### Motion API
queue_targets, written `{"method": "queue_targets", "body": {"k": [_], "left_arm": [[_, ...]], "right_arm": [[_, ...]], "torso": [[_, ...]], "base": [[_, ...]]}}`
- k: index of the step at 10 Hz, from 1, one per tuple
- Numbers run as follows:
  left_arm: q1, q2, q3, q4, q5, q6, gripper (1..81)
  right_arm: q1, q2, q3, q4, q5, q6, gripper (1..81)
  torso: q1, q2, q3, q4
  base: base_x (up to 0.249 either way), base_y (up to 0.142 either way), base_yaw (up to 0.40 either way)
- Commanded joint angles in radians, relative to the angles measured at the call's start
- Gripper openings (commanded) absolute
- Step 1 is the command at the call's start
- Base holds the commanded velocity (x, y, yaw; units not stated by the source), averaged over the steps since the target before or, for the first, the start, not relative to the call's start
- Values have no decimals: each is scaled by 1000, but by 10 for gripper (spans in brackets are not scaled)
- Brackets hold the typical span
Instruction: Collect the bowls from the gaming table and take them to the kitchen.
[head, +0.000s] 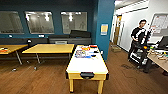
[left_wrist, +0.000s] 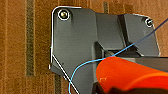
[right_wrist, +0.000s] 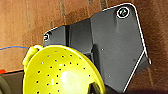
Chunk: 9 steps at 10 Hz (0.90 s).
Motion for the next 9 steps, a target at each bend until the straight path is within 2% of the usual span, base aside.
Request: {"method": "queue_targets", "body": {"k": [1, 9], "left_arm": [[-36, -7, 2, 7, 48, 9, 10], [-39, 24, -16, 11, 49, 7, 10]], "right_arm": [[38, -26, 12, -12, -50, -2, 10], [38, -17, 10, -16, -50, -4, 10]], "torso": [[0, 0, 0, 0], [0, 0, 0, 0]], "base": [[0, 0, -400], [0, 0, -400]]}}
